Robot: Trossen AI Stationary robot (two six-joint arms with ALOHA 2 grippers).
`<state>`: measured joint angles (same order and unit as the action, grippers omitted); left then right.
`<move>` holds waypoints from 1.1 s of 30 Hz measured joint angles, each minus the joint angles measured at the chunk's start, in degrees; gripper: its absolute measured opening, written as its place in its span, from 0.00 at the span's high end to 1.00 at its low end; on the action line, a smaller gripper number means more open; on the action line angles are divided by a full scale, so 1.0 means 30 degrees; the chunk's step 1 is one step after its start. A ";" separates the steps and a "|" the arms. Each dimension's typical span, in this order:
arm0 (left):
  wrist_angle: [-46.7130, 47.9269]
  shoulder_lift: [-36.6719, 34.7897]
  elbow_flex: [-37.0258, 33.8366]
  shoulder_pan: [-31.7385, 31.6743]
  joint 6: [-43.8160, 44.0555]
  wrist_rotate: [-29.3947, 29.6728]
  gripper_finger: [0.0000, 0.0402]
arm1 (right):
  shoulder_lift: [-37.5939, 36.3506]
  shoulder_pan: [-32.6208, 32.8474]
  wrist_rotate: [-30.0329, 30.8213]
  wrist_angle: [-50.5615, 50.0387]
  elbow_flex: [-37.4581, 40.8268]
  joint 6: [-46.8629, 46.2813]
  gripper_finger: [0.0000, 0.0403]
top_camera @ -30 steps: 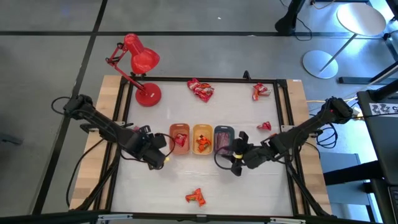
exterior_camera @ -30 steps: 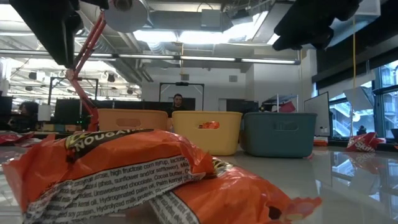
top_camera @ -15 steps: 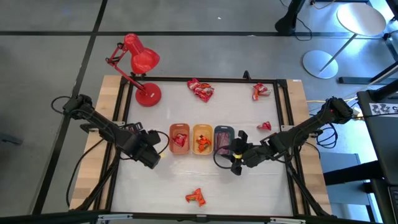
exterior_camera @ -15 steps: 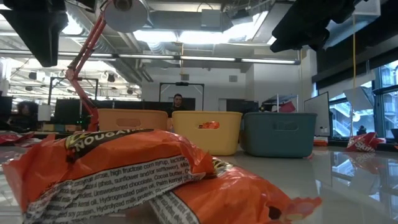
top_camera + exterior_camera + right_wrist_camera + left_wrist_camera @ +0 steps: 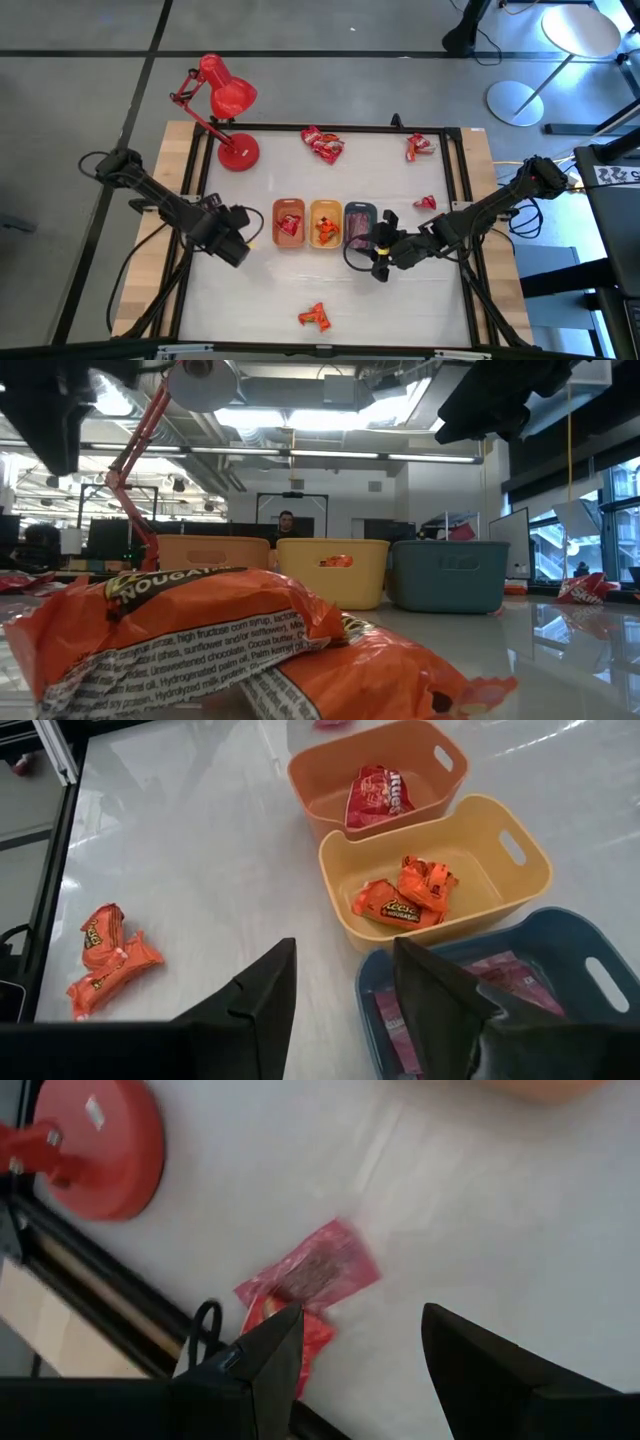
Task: Sort candy
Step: Put the red candy into the orange bin
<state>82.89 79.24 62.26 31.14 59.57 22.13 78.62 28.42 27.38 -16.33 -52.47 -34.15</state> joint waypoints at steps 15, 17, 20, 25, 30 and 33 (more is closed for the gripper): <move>-0.2123 -0.5183 -0.4532 -0.0295 0.2966 -0.0247 0.52 | 0.0004 0.0007 0.0150 0.0005 0.0000 0.0035 0.59; -0.2120 -0.5230 -0.4728 -0.0509 0.2986 -0.0255 0.52 | 0.0000 0.0007 0.0173 0.0008 0.0000 0.0051 0.59; -0.2370 -0.5245 -0.5010 -0.0935 0.2545 -0.0258 0.52 | -0.0003 0.0007 0.0175 0.0012 0.0000 0.0051 0.59; -0.2487 -0.5237 -0.5416 -0.1974 0.1809 -0.0390 0.52 | -0.0001 0.0007 0.0182 0.0000 0.0000 0.0058 0.59; -0.3058 -0.5237 -0.5427 -0.2843 0.0632 -0.0394 0.52 | -0.0003 0.0010 0.0194 -0.0003 0.0000 0.0058 0.59; -0.3707 -0.5237 -0.5427 -0.3293 -0.0073 -0.0454 0.52 | 0.0001 0.0007 0.0197 -0.0003 0.0000 0.0058 0.59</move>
<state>71.77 63.53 45.98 21.26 59.36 20.77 78.62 28.45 27.97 -16.34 -52.47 -33.98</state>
